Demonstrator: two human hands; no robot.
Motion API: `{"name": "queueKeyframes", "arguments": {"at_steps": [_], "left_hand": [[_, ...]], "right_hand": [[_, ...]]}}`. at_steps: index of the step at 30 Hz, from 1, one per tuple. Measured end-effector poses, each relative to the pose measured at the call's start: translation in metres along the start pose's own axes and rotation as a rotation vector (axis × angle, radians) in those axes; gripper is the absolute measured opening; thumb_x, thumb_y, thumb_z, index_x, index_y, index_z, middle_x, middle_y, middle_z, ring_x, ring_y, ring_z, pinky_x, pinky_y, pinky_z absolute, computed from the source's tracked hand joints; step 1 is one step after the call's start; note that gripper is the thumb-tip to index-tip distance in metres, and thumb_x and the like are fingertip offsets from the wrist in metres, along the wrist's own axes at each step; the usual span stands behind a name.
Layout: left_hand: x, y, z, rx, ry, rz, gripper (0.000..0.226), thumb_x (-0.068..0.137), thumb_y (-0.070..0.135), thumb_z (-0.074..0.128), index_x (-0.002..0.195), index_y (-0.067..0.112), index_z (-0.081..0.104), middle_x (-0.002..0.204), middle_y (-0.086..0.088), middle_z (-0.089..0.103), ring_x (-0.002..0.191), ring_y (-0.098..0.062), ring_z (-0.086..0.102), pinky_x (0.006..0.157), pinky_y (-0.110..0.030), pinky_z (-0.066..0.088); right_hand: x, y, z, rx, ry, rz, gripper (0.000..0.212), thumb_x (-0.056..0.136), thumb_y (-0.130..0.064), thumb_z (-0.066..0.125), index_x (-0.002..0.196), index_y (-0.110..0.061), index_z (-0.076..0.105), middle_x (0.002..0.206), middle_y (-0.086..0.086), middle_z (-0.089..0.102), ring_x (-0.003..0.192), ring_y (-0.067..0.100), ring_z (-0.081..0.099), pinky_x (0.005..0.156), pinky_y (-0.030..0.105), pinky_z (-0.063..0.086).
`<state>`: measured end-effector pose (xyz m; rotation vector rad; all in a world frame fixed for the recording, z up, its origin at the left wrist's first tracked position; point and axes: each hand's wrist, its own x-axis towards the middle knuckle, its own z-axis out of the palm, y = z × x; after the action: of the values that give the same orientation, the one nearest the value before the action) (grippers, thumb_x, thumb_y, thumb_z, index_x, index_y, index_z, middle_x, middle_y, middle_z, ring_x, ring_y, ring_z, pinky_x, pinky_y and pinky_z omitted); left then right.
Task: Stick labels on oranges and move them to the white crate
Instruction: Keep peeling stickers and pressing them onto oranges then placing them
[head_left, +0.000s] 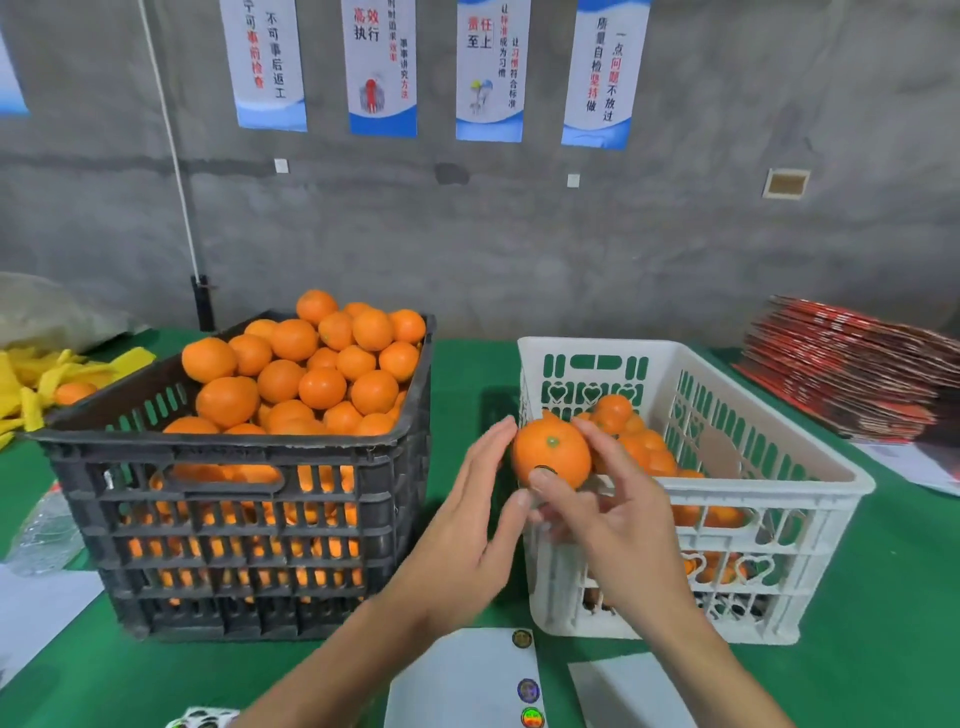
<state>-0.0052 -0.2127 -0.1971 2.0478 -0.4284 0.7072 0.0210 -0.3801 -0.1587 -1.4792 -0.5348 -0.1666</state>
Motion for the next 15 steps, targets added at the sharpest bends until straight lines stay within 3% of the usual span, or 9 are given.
{"name": "queueKeyframes", "arguments": {"at_steps": [3,6,8,10,13,15], "left_hand": [[0.029,0.011,-0.012,0.044,0.029,0.058,0.053,0.105,0.038,0.048,0.154,0.036,0.029,0.163,0.019,0.022,0.152,-0.010,0.026,0.120,-0.045,0.033],[0.049,0.018,-0.034,0.117,0.069,0.096,0.041,0.103,0.038,0.051,0.143,0.034,0.044,0.157,0.020,0.031,0.146,-0.010,0.036,0.116,-0.040,0.039],[0.062,0.019,-0.053,0.164,0.131,0.113,0.034,0.103,0.032,0.054,0.136,0.028,0.052,0.150,0.015,0.040,0.138,-0.010,0.045,0.113,-0.034,0.042],[0.075,0.017,-0.074,0.269,0.199,0.068,0.028,0.102,0.023,0.056,0.130,0.021,0.058,0.141,0.006,0.051,0.129,-0.010,0.052,0.108,-0.031,0.044],[0.097,0.001,-0.116,0.595,0.186,-0.173,0.025,0.100,0.020,0.057,0.124,0.015,0.063,0.119,-0.008,0.066,0.108,-0.027,0.062,0.081,-0.032,0.044],[0.109,-0.017,-0.149,0.798,-0.049,-0.539,0.033,0.099,0.029,0.057,0.126,0.012,0.062,0.115,-0.010,0.067,0.102,-0.030,0.062,0.073,-0.032,0.043]], "right_hand": [[0.024,-0.007,-0.016,-0.337,0.154,-0.172,0.055,0.093,-0.019,0.073,0.144,-0.025,0.054,0.137,-0.003,0.061,0.079,0.017,0.075,0.076,0.031,0.062],[0.046,-0.015,-0.030,-0.563,0.286,-0.334,0.033,0.100,-0.006,0.059,0.132,-0.012,0.067,0.146,0.002,0.056,0.071,0.005,0.072,0.084,0.024,0.060],[0.057,-0.019,-0.032,-0.666,0.302,-0.356,0.033,0.099,0.002,0.057,0.128,-0.007,0.069,0.143,0.004,0.059,0.094,0.013,0.074,0.102,0.030,0.052],[0.062,-0.021,-0.025,-0.737,0.264,-0.365,0.034,0.096,0.003,0.059,0.127,-0.007,0.070,0.140,0.004,0.062,0.121,0.020,0.064,0.114,0.034,0.041],[0.059,-0.020,-0.004,-0.700,0.159,-0.388,0.035,0.096,0.002,0.058,0.126,-0.010,0.071,0.134,-0.001,0.066,0.123,0.014,0.061,0.113,0.033,0.043],[0.054,-0.016,0.009,-0.633,0.113,-0.399,0.034,0.097,0.001,0.057,0.124,-0.012,0.072,0.129,-0.004,0.068,0.118,0.009,0.061,0.109,0.031,0.046]]}}
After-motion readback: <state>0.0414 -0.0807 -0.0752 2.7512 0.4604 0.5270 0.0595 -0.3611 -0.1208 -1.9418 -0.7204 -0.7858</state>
